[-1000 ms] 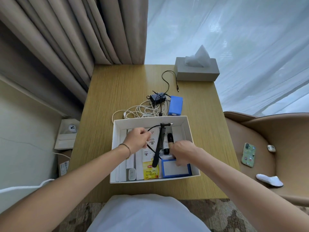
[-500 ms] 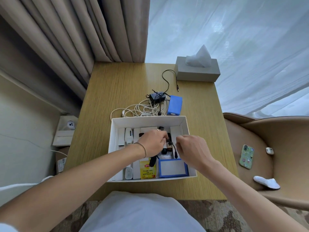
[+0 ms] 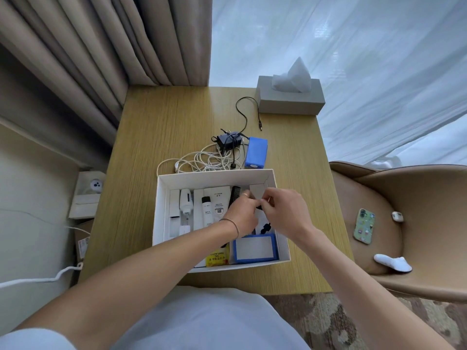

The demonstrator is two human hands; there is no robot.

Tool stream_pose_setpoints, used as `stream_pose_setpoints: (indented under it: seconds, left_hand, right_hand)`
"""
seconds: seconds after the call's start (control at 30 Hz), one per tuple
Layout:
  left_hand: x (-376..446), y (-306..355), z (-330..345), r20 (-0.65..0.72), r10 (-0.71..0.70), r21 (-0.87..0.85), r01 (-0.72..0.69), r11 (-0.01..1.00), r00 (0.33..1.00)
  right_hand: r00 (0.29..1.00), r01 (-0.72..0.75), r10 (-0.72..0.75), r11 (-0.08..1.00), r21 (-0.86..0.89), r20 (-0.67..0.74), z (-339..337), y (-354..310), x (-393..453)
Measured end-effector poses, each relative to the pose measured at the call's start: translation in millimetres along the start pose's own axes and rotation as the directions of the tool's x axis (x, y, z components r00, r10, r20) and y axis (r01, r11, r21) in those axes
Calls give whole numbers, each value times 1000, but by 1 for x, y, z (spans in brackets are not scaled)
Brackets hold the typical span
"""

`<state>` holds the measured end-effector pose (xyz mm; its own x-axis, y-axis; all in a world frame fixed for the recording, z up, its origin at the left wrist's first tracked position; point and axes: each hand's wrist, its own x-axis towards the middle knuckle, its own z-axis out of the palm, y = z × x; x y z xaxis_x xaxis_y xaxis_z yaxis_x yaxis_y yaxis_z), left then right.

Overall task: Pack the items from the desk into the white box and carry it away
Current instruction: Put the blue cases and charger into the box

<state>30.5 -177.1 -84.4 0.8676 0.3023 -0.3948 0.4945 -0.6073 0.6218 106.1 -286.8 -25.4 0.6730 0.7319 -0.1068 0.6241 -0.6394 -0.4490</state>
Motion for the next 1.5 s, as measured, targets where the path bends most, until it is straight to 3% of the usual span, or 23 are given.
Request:
stream_pose_setpoints:
  seconds: [0.3, 0.43, 0.57, 0.73, 1.03, 1.3, 1.5]
  left_hand:
    - [-5, -1, -5, 22, 60, -7, -60, 998, 998]
    - [-13, 0, -28, -73, 85, -59, -90, 994, 994]
    - [-10, 6, -61, -177, 104, -111, -125, 986, 979]
    - [7, 13, -95, -194, 155, -30, -163, 986, 969]
    - [42, -11, -142, -245, 31, -4, -33, 999, 969]
    - [48, -19, -155, -268, -101, -116, 72, 991, 958]
    - [53, -15, -164, -327, -135, -211, 67, 975, 935]
  right_hand:
    - [997, -54, 59, 993, 103, -44, -7, 1, 30]
    - [989, -124, 133, 985, 118, -70, -14, 9, 74]
    - [968, -248, 245, 968, 44, 55, -10, 21, 128]
    - [898, -361, 373, 928, -94, 233, 12, 29, 180]
    - [862, -362, 436, 886, -288, 257, 51, 33, 227]
    - [851, -456, 467, 884, -105, 238, 47, 43, 237]
    - [935, -352, 344, 929, 111, 86, 14, 34, 218]
